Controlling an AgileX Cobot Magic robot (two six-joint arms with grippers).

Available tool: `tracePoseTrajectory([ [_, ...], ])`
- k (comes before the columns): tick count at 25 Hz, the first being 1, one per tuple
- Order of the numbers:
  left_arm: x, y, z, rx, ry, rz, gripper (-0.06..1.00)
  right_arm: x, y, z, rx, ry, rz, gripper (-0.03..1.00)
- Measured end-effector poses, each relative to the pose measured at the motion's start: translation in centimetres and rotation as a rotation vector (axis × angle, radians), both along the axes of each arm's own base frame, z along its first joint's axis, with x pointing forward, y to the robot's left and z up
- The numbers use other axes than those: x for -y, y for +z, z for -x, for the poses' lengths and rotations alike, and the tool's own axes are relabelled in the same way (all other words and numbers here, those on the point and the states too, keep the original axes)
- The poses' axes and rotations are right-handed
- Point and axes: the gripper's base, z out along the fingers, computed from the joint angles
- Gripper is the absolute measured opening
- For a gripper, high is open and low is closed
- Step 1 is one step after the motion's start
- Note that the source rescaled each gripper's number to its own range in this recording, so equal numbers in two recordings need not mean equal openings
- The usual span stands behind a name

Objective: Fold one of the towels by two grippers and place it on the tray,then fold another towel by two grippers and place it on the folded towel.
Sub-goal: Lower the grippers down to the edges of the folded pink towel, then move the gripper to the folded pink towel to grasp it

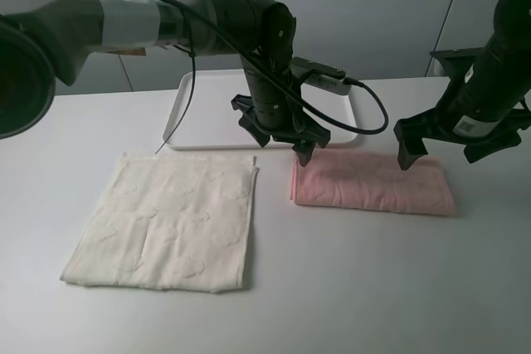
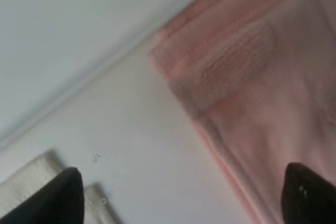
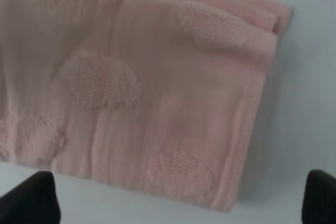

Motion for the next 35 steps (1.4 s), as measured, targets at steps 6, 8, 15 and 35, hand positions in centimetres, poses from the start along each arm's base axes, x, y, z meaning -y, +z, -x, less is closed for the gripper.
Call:
tracePoseTrajectory([
  [6,0.1,-0.1,0.1,-0.016,0.021,0.005,0.97,3.4,0.6,-0.6,-0.023,-0.082,-0.059,1.0],
  [8,-0.1,-0.4,0.1,-0.028,0.039,-0.014,0.97,3.6,0.6,-0.5,-0.032,-0.069,-0.055,1.0],
  [15,-0.3,-3.3,0.1,-0.084,0.083,-0.075,0.97,3.6,-0.2,-0.6,-0.059,-0.05,-0.051,1.0],
  [35,-0.2,-3.8,0.0,-0.088,0.092,-0.078,0.97,3.7,-5.0,-2.8,-0.164,-0.038,-0.031,1.0],
])
